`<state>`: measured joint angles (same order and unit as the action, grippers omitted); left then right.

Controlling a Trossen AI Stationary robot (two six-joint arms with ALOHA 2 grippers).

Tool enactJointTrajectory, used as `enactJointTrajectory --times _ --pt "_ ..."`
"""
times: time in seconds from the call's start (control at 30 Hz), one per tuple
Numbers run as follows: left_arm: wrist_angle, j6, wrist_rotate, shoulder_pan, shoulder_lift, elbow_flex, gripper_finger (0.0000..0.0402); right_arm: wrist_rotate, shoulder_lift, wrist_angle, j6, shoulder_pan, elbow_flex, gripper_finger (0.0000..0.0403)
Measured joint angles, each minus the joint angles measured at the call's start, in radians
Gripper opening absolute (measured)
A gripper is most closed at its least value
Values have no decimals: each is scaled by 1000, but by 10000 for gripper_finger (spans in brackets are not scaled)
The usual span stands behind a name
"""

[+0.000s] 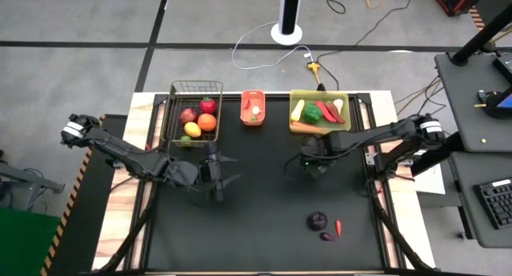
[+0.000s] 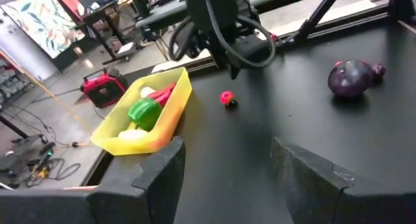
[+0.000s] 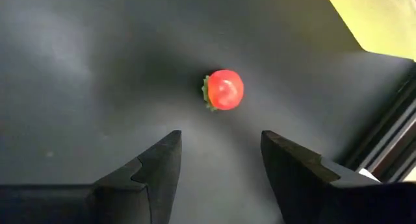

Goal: Sort produce into baskets
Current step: Put the orange cherry tomato into the wire basket

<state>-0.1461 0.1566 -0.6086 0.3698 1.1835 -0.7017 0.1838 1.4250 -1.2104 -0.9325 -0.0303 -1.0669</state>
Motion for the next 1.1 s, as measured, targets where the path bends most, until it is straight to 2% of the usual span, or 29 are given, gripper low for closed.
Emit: enactJointTrajectory --times 0.6,1.1 --pt "-18 11 0 -26 9 -8 210 50 -2 251 32 50 213 203" --pt "-17 -9 -1 -27 10 -7 210 45 -2 362 113 83 257 203"
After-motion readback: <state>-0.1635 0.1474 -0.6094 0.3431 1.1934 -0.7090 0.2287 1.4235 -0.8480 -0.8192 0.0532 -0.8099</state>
